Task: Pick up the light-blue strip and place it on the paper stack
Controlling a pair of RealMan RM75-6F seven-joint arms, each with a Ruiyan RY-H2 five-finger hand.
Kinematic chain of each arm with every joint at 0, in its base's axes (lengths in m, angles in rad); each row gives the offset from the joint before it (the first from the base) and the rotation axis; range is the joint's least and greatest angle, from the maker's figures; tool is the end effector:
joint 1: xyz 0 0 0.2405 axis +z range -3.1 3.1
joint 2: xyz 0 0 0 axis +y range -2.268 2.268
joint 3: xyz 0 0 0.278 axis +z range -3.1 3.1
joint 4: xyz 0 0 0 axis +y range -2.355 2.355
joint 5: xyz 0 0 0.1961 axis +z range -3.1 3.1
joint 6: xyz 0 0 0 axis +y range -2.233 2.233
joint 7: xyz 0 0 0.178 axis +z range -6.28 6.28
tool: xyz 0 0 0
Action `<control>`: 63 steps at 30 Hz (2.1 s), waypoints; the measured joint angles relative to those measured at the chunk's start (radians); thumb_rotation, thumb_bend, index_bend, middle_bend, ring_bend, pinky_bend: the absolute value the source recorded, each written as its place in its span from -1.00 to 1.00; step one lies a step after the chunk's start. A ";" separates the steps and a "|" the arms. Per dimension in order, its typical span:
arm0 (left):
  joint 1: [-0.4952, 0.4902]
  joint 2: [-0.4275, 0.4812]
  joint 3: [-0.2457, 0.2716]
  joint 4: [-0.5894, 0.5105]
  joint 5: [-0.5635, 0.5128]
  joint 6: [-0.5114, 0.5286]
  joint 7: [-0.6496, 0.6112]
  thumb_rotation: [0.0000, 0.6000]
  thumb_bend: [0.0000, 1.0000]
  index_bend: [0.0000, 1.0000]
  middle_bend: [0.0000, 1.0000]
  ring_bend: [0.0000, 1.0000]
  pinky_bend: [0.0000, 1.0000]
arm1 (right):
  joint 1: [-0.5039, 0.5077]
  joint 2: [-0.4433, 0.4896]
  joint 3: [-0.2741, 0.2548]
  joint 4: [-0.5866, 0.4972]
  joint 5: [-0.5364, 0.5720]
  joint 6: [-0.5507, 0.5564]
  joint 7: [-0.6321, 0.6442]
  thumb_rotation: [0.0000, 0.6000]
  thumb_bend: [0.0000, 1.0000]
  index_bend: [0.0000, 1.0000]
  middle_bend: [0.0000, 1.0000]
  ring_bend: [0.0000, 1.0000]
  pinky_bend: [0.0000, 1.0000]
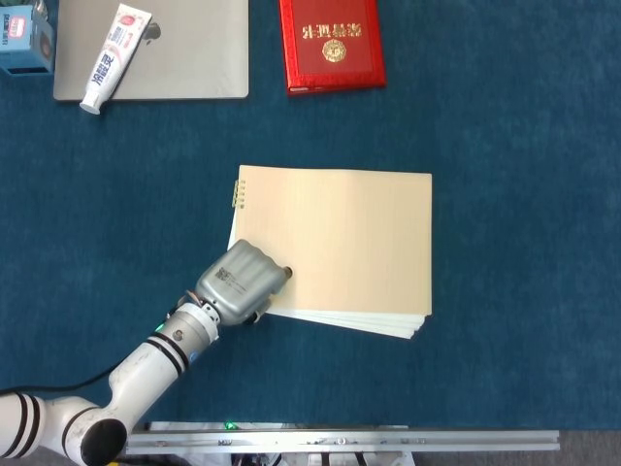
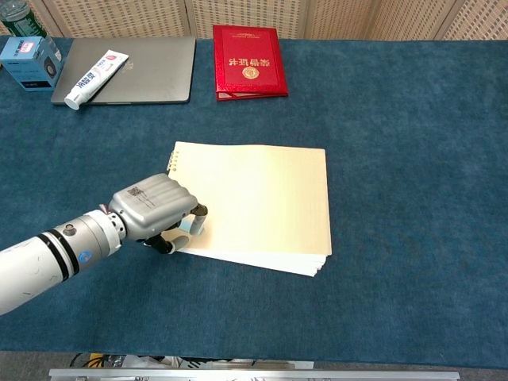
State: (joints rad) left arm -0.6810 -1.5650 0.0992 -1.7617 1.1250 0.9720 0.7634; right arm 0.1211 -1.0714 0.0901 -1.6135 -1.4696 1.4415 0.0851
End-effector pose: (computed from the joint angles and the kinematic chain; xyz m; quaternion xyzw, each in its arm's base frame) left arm -0.1579 0.2592 -0.0726 -0.8720 -0.2912 -0.2398 0.3120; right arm -0.3226 -0.2354 0.1995 0.5829 -0.3960 0.4086 0.5801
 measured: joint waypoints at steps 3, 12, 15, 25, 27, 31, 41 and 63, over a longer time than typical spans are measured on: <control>0.000 -0.006 0.003 0.001 0.001 0.001 0.006 1.00 -0.20 -0.05 1.00 1.00 1.00 | -0.001 0.000 0.000 0.000 0.001 0.000 0.002 1.00 -0.48 -0.31 -0.24 -0.21 -0.33; -0.001 -0.027 0.004 0.008 -0.005 0.011 0.026 1.00 -0.21 -0.05 1.00 1.00 1.00 | -0.003 0.000 0.000 0.006 0.002 0.001 0.008 1.00 -0.48 -0.31 -0.24 -0.21 -0.33; 0.000 -0.033 0.006 0.012 -0.004 0.016 0.035 1.00 -0.20 -0.05 1.00 1.00 1.00 | -0.005 0.000 0.000 0.007 0.002 0.002 0.011 1.00 -0.48 -0.31 -0.24 -0.21 -0.33; 0.008 -0.051 0.019 0.015 0.009 0.033 0.057 1.00 -0.21 -0.05 1.00 1.00 1.00 | -0.007 0.000 0.000 0.014 0.000 0.004 0.018 1.00 -0.48 -0.31 -0.24 -0.20 -0.33; 0.010 -0.054 0.020 0.015 0.010 0.036 0.060 1.00 -0.21 -0.05 1.00 1.00 1.00 | -0.008 0.000 0.000 0.015 -0.001 0.005 0.020 1.00 -0.48 -0.31 -0.24 -0.20 -0.33; 0.011 -0.056 0.019 0.013 0.012 0.040 0.062 1.00 -0.21 -0.05 1.00 1.00 1.00 | -0.010 0.001 0.000 0.017 0.000 0.008 0.024 1.00 -0.48 -0.31 -0.24 -0.20 -0.33; 0.018 -0.059 0.006 0.011 0.034 0.056 0.045 1.00 -0.21 -0.05 1.00 1.00 1.00 | -0.015 0.003 -0.001 0.020 -0.002 0.012 0.032 1.00 -0.48 -0.31 -0.24 -0.19 -0.33; 0.011 -0.104 -0.004 0.046 -0.010 0.044 0.096 1.00 -0.21 -0.05 1.00 1.00 1.00 | -0.027 0.007 -0.001 0.034 0.000 0.021 0.054 1.00 -0.48 -0.31 -0.24 -0.18 -0.33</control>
State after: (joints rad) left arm -0.6705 -1.6695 0.0949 -1.7152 1.1148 1.0163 0.8599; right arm 0.0946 -1.0644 0.0894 -1.5792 -1.4700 1.4627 0.1388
